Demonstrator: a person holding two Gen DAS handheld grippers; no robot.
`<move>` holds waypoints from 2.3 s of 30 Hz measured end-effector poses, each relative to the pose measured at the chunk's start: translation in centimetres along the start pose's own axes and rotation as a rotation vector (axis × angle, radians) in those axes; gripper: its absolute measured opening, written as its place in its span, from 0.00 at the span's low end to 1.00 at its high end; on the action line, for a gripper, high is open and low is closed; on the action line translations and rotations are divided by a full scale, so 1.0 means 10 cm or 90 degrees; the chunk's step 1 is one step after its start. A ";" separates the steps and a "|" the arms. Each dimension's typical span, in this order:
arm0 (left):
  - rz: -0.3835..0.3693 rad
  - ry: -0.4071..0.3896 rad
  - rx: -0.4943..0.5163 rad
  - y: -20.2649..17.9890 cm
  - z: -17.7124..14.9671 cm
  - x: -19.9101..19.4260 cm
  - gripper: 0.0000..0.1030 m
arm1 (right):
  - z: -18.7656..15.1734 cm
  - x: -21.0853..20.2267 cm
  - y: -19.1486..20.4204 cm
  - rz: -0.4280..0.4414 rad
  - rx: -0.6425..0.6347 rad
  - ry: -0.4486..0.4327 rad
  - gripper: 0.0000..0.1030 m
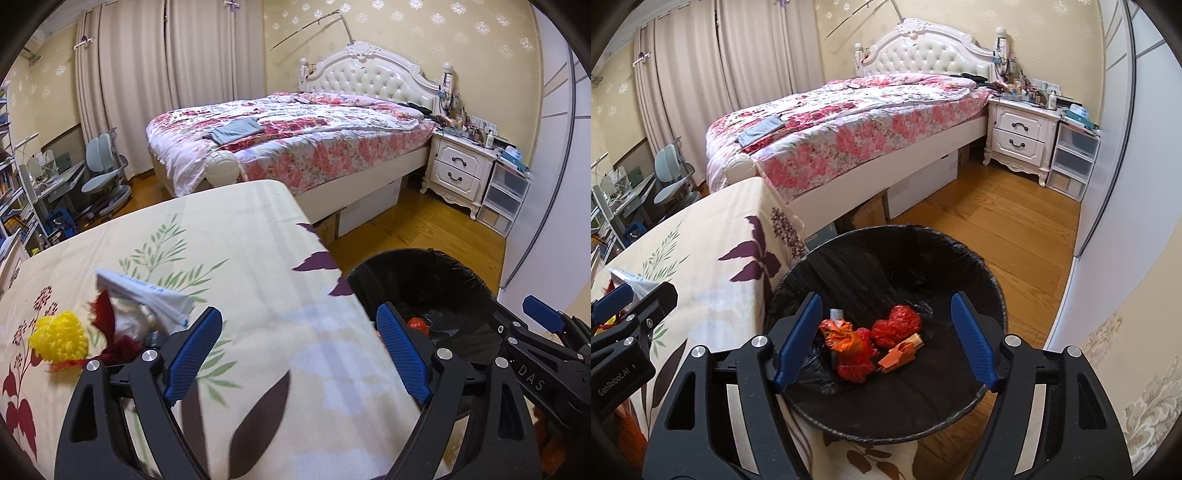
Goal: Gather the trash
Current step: 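Move both open tools back over the bed, then grasp the light blue cloth with the left tool, then grasp the red spray can with the right tool while the left tool holds the blue cloth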
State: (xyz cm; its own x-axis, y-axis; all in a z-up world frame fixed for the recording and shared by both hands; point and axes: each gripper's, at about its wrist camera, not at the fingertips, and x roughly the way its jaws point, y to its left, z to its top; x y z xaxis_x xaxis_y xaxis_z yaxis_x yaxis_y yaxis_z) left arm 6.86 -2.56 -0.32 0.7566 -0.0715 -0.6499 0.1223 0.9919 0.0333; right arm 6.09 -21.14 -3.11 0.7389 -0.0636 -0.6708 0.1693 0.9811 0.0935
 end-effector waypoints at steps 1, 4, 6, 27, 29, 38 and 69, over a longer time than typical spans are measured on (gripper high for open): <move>0.002 0.000 -0.002 0.04 -0.02 -0.03 0.83 | -0.01 -0.01 0.04 0.004 -0.004 0.001 0.69; 0.014 -0.004 -0.007 0.17 -0.07 -0.11 0.83 | -0.04 -0.06 0.18 0.017 -0.017 0.002 0.69; 0.022 -0.005 -0.012 0.26 -0.10 -0.17 0.83 | -0.06 -0.09 0.27 0.025 -0.025 0.002 0.69; 0.119 0.047 -0.094 1.40 -0.56 -0.35 0.83 | -0.26 -0.19 1.25 0.122 -0.123 0.025 0.69; 0.118 0.056 -0.093 1.43 -0.57 -0.32 0.83 | -0.27 -0.19 1.30 0.125 -0.127 0.027 0.69; 0.081 0.104 -0.079 1.43 -0.61 -0.15 0.65 | -0.30 -0.18 1.43 0.136 -0.140 0.034 0.69; 0.097 0.109 -0.139 1.88 -0.93 -0.45 0.41 | -0.41 -0.25 2.21 0.201 -0.224 0.043 0.69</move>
State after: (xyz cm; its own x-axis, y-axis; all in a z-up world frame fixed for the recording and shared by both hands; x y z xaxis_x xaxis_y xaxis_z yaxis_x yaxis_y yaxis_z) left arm -0.22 17.37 -3.85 0.6346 0.0803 -0.7687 -0.1391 0.9902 -0.0114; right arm 5.30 1.44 -2.39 0.6729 0.2476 -0.6971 -0.2964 0.9536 0.0527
